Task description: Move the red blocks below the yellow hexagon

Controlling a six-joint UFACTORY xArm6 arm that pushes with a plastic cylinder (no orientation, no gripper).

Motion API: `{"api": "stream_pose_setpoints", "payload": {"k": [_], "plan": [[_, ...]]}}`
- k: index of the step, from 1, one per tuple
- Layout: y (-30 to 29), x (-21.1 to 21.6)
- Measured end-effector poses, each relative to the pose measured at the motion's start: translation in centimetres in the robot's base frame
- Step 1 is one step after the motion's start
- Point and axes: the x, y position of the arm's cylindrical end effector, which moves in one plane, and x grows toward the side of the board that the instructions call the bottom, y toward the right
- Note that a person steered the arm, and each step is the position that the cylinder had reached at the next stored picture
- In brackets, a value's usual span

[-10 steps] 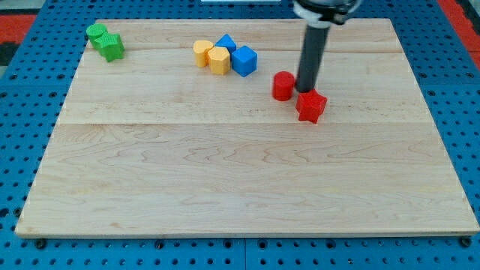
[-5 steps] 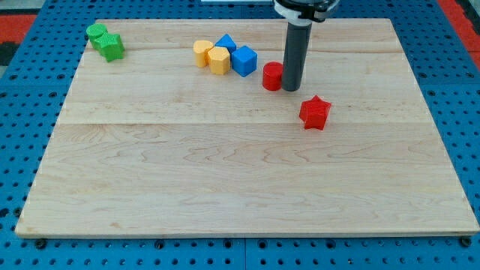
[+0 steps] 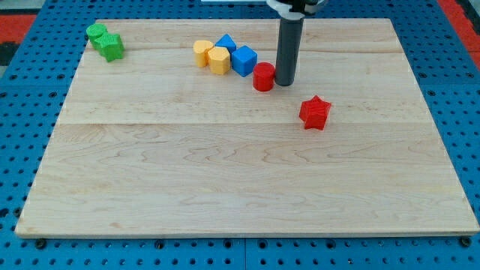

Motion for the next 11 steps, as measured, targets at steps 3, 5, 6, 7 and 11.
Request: {"api": "stream_pose_setpoints", "payload": {"k": [3,5,6,7,11], "plan": [[-5.3,0.7],[-6.3,1.7],[2.7,1.0],[10.4,3.6],[0.1,7.2]]}}
